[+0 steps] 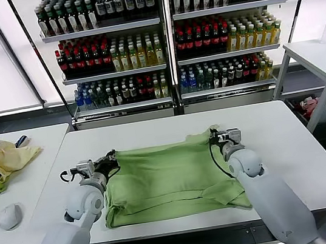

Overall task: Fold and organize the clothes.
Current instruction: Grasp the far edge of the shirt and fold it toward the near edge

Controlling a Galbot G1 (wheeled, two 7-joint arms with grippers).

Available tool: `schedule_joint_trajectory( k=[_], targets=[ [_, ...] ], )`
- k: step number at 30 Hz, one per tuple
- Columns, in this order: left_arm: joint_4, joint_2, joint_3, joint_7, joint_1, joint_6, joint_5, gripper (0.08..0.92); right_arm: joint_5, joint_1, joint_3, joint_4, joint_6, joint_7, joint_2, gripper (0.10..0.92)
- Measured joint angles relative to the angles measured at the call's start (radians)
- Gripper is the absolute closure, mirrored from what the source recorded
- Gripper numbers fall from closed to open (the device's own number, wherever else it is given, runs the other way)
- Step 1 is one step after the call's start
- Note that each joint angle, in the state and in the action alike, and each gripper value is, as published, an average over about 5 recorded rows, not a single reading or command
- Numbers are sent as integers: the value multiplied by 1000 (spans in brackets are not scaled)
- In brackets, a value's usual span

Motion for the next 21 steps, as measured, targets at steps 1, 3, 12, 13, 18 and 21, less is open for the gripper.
schedule_joint_trajectory(
  k=[1, 3, 12, 13, 18, 21],
  targets=[
    [-16, 6, -4, 1, 10, 0, -1, 909, -1, -17, 6, 26, -1, 1, -8, 907],
    [-48, 17, -10, 4, 33, 0, -2, 909, -5, -52, 18, 78, -4, 3, -25, 907],
    [-151, 46, -15, 17, 138, 9, 17, 909, -28, -227, 76, 261, -10, 5, -62, 907],
    [-157, 49, -15, 18, 148, 11, 20, 909, -29, -244, 81, 275, -11, 6, -63, 907],
    [-179, 62, -13, 24, 186, 23, 44, 909, -33, -318, 104, 327, -18, 11, -68, 907],
    [-184, 64, -11, 28, 198, 29, 60, 909, -38, -346, 109, 341, -22, 14, -67, 907]
  ],
)
